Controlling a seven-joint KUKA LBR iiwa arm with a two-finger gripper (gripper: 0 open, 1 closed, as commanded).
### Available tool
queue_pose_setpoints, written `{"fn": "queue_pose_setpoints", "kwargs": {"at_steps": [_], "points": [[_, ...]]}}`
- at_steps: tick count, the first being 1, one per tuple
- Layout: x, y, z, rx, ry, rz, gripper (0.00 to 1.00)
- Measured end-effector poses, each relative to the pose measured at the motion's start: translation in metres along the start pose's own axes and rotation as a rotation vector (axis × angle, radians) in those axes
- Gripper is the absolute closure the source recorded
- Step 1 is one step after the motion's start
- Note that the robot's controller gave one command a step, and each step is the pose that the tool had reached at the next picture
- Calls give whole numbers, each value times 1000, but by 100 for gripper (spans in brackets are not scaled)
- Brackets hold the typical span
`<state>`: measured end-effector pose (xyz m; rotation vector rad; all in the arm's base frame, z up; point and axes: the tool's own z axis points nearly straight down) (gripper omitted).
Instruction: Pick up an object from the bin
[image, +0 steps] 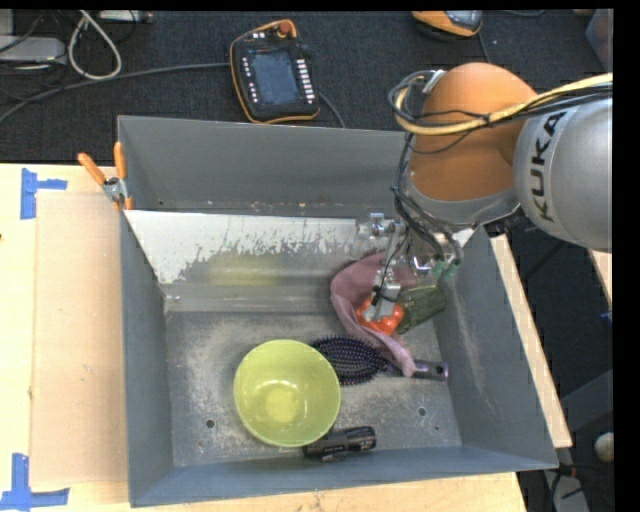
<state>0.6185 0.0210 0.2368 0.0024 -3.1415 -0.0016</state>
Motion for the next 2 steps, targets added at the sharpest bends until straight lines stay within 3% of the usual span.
{"fn": "queue_pose_setpoints", "kwargs": {"at_steps": [1, 2], "points": [[0, 0, 0, 0, 0, 0, 0], [10, -23, 88, 0, -1, -213, 0]]}}
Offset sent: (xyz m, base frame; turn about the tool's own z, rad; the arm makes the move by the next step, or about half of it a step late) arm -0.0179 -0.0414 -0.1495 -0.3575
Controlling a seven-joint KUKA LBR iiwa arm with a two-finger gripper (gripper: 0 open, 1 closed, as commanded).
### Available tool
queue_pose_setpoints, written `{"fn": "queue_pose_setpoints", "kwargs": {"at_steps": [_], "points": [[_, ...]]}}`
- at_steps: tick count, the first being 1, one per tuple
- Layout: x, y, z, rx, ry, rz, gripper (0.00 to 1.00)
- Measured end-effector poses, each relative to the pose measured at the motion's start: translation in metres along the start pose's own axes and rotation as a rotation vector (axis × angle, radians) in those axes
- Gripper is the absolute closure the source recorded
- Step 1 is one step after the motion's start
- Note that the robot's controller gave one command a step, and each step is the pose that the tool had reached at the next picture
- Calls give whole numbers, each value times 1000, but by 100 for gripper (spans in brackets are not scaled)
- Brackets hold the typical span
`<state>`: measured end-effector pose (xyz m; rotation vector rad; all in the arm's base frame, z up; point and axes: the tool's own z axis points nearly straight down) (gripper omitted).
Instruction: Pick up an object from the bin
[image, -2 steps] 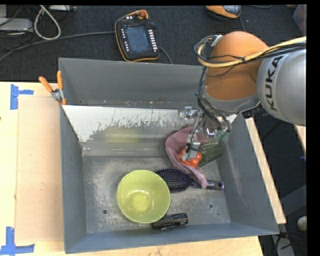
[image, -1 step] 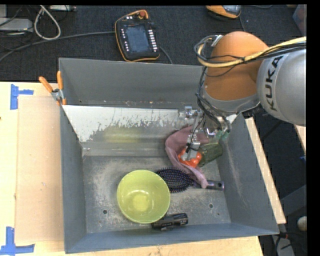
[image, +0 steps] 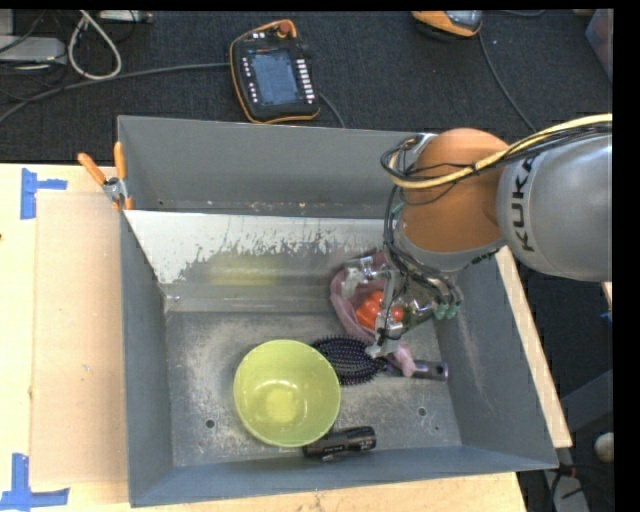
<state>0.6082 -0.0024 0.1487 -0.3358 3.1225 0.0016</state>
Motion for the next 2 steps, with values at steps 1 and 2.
{"fn": "queue_pose_setpoints", "kwargs": {"at_steps": [1, 2], "points": [[12, -25, 32, 1, -5, -306, 0], [24, -12, 39, 2, -6, -246, 0]]}}
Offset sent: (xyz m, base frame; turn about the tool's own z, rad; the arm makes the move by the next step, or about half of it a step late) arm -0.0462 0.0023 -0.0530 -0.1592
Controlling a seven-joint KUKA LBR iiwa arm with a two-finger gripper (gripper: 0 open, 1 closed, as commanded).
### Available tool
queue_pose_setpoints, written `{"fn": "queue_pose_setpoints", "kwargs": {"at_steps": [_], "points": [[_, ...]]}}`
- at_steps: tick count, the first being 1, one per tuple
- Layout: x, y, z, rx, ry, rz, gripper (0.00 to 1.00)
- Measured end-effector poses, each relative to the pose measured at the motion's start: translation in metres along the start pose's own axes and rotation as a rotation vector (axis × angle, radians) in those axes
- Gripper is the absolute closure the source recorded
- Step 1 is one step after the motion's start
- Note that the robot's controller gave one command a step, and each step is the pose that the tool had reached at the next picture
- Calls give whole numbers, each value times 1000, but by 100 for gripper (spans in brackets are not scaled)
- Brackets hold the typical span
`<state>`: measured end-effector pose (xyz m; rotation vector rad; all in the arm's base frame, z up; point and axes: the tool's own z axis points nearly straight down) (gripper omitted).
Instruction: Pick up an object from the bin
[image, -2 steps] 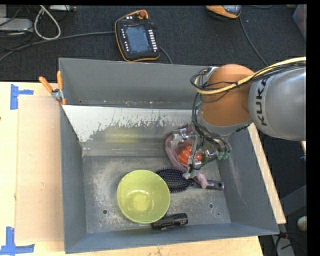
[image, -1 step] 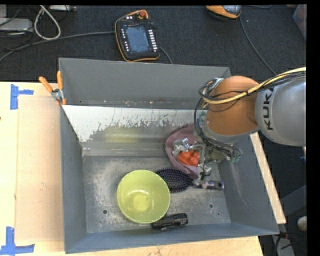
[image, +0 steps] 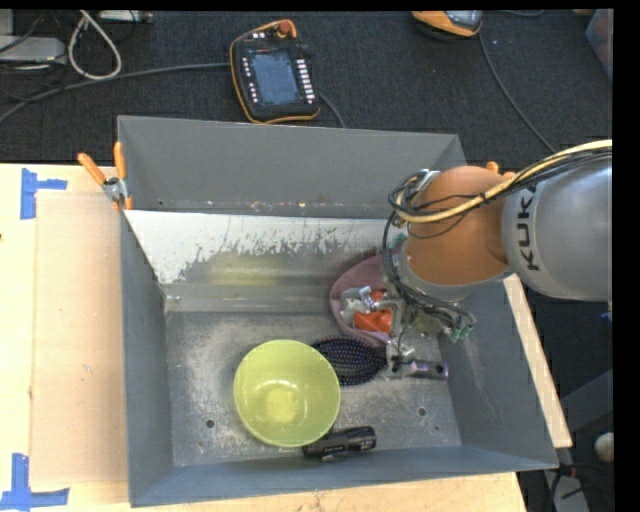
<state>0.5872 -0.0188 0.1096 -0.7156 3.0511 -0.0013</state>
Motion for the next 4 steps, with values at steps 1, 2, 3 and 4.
{"fn": "queue_pose_setpoints", "kwargs": {"at_steps": [1, 2, 3, 4], "points": [[-4, 49, -2, -2, -1, 187, 0], [50, 9, 22, -4, 5, 89, 0], [53, -2, 28, -2, 8, 63, 0], [73, 57, 39, -6, 8, 34, 0]]}}
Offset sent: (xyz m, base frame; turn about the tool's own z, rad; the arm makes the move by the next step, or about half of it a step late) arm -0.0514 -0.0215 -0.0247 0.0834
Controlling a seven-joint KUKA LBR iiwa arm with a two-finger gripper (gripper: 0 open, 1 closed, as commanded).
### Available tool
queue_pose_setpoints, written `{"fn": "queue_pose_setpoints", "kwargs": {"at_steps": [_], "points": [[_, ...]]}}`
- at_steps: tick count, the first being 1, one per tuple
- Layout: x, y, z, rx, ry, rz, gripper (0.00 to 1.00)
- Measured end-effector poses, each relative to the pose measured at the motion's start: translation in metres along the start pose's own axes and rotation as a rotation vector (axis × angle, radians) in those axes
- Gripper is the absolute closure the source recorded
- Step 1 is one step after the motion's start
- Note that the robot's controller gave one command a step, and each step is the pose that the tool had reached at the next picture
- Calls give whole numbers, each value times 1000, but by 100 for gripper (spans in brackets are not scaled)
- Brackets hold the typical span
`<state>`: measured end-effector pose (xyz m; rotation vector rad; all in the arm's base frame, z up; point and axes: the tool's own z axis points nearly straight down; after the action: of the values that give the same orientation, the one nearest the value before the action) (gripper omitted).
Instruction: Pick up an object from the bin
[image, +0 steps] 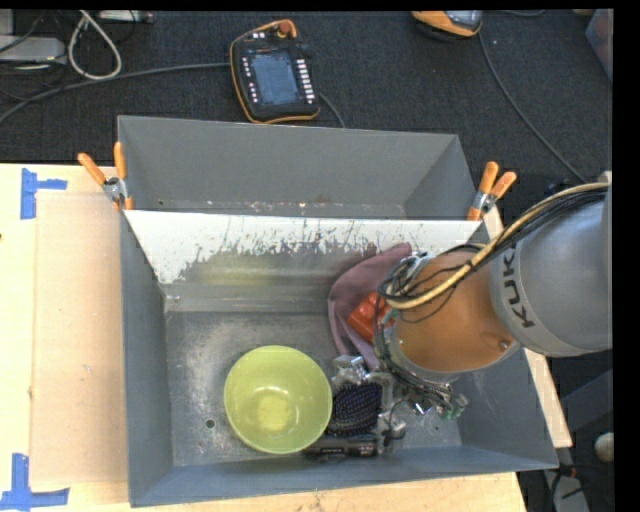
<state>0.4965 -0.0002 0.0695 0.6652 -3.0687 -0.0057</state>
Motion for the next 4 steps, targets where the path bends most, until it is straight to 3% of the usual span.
{"fn": "queue_pose_setpoints", "kwargs": {"at_steps": [1, 3, 4], "points": [[-29, -23, -1, 7, -12, -3, 100], [-29, -23, -2, 8, -12, -5, 100], [-5, -3, -105, 3, -4, -22, 100]]}}
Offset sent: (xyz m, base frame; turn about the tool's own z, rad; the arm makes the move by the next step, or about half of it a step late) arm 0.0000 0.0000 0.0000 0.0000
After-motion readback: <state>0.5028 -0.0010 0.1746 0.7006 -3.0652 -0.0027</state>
